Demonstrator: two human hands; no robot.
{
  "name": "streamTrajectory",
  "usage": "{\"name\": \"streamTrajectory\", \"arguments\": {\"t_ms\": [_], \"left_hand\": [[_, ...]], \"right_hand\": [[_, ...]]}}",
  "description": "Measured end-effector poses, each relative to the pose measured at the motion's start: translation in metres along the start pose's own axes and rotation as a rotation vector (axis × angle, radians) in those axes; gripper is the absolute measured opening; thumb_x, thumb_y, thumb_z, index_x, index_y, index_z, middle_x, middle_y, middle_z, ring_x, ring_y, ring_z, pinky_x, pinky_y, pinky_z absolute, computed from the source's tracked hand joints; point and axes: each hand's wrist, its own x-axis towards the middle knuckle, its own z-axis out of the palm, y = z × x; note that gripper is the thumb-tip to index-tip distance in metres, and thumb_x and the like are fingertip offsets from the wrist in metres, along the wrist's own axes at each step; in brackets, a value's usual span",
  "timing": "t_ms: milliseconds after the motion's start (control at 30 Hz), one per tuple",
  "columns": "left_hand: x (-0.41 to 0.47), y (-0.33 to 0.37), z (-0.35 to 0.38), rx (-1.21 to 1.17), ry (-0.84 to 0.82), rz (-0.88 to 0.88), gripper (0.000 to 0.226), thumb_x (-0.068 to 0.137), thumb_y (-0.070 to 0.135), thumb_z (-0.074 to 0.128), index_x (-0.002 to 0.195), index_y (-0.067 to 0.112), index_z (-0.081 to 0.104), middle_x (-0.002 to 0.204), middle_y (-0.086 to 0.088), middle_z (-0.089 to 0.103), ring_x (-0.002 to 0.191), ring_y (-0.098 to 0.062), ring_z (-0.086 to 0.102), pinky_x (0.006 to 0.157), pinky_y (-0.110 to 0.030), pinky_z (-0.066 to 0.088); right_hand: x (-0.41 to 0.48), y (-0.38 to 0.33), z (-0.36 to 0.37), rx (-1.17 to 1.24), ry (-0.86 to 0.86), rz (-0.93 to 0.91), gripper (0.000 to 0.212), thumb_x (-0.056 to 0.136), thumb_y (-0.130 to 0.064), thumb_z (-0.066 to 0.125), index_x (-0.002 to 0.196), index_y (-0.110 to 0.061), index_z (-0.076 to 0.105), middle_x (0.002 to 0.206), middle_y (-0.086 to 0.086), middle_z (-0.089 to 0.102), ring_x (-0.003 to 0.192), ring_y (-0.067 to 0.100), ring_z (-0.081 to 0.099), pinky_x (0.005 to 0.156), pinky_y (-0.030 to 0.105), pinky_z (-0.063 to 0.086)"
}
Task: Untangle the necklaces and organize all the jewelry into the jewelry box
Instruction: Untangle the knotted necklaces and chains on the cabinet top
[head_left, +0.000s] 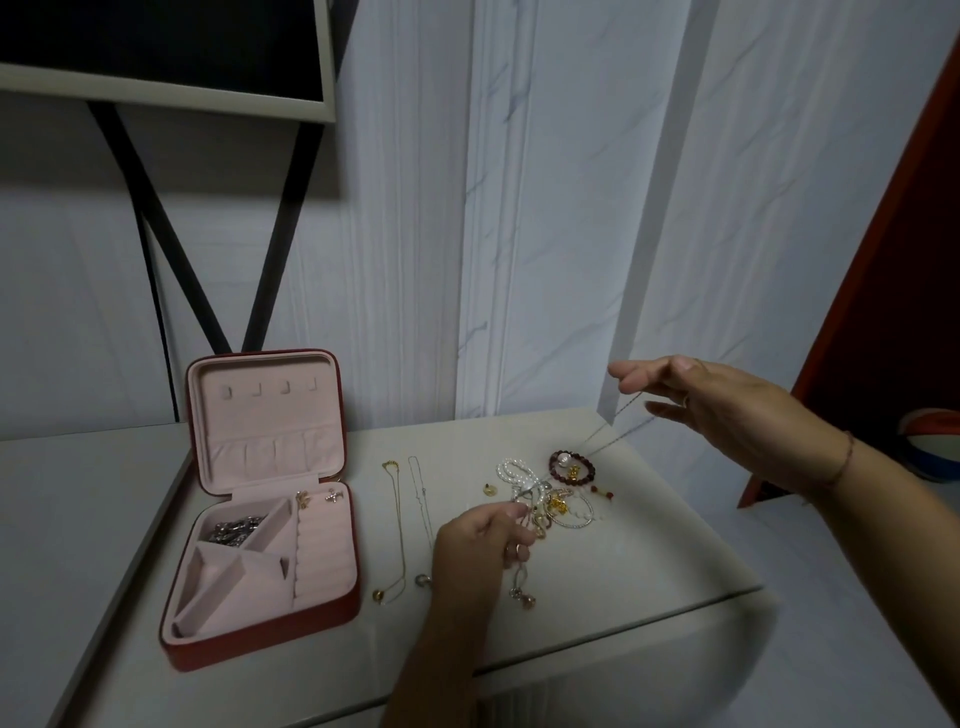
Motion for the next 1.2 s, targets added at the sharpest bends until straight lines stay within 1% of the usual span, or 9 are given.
{"name": "streamTrajectory", "arguments": {"t_ms": [167,267,400,533,600,700,800,1000,1200], "left_hand": [[0.002,-0.003,-0.003,0.008,0.081,-0.048,0.022,0.097,0.017,0.05,0.088,0.012,0.069,0.084,-0.004,0.07,0.07,-0.004,0.063,0.062,-0.012,0.046],[0.004,-0.002,-0.007,-0.179,0.097,-0.163,0.031,0.1,0.024,0.045,0.089,0.006,0.066,0.096,-0.011,0.071,0.092,-0.018,0.067,0.085,-0.028,0.051],[0.003,0.005,-0.008,-0.507,0.052,-0.257,0.033,0.102,0.024,0.041,0.08,0.003,0.055,0.1,-0.014,0.072,0.099,-0.024,0.068,0.097,-0.038,0.047],[0.002,0.017,-0.01,-0.744,-0.078,-0.347,0.035,0.102,0.028,0.036,0.071,0.013,0.04,0.104,-0.018,0.071,0.091,-0.027,0.071,0.084,-0.037,0.049],[0.002,0.017,-0.008,-0.762,-0.094,-0.366,0.036,0.102,0.027,0.037,0.069,0.012,0.04,0.093,-0.019,0.072,0.073,-0.028,0.071,0.075,-0.036,0.053],[0.004,0.012,-0.005,-0.701,-0.126,-0.347,0.032,0.101,0.028,0.037,0.076,0.01,0.047,0.068,-0.006,0.063,0.044,-0.012,0.042,0.053,-0.024,0.04],[0.006,0.005,-0.006,-0.541,-0.169,-0.269,0.022,0.096,0.023,0.05,0.099,0.004,0.06,0.068,0.0,0.054,0.042,-0.005,0.03,0.039,-0.017,0.025],[0.002,-0.001,-0.008,0.006,-0.212,-0.109,0.033,0.085,0.009,0.068,0.116,0.019,0.061,0.093,-0.002,0.071,0.057,-0.001,0.052,0.049,-0.014,0.041],[0.003,-0.01,-0.005,0.274,-0.125,-0.019,0.041,0.083,0.004,0.068,0.122,0.011,0.055,0.076,-0.002,0.06,0.068,-0.006,0.057,0.06,-0.01,0.047]], "right_hand": [[-0.003,0.003,0.001,-0.003,-0.012,0.014,0.048,0.096,-0.052,0.031,0.103,-0.028,0.072,0.134,-0.014,0.056,0.128,0.002,0.046,0.113,0.036,0.031],[-0.001,0.003,0.001,0.007,-0.013,0.011,0.049,0.089,-0.051,0.031,0.103,-0.028,0.072,0.135,-0.013,0.056,0.129,0.003,0.046,0.113,0.038,0.031],[0.0,0.003,0.001,0.011,-0.017,0.0,0.049,0.09,-0.051,0.031,0.103,-0.028,0.072,0.134,-0.013,0.057,0.129,0.003,0.046,0.114,0.041,0.029],[0.003,0.004,0.003,0.004,-0.026,0.011,0.052,0.088,-0.058,0.031,0.104,-0.029,0.072,0.135,-0.014,0.056,0.129,0.003,0.045,0.114,0.042,0.028],[0.004,0.003,0.004,-0.01,-0.035,0.007,0.053,0.088,-0.061,0.031,0.105,-0.03,0.071,0.135,-0.014,0.056,0.13,0.003,0.045,0.114,0.041,0.028],[0.005,0.0,0.005,-0.015,-0.007,0.013,0.05,0.098,-0.051,0.03,0.107,-0.024,0.07,0.134,-0.014,0.057,0.128,0.002,0.046,0.115,0.04,0.028],[0.006,-0.003,0.004,-0.021,0.008,0.018,0.051,0.095,-0.045,0.027,0.109,-0.019,0.068,0.134,-0.013,0.057,0.127,0.001,0.047,0.114,0.039,0.029],[0.01,-0.001,-0.001,0.0,0.061,0.039,0.049,0.103,-0.034,0.023,0.111,-0.013,0.066,0.132,-0.011,0.058,0.124,0.0,0.05,0.113,0.038,0.029],[0.015,0.0,-0.008,-0.013,0.089,0.031,0.048,0.103,-0.034,0.023,0.112,-0.014,0.066,0.131,-0.011,0.059,0.126,0.001,0.048,0.113,0.037,0.029]]}}
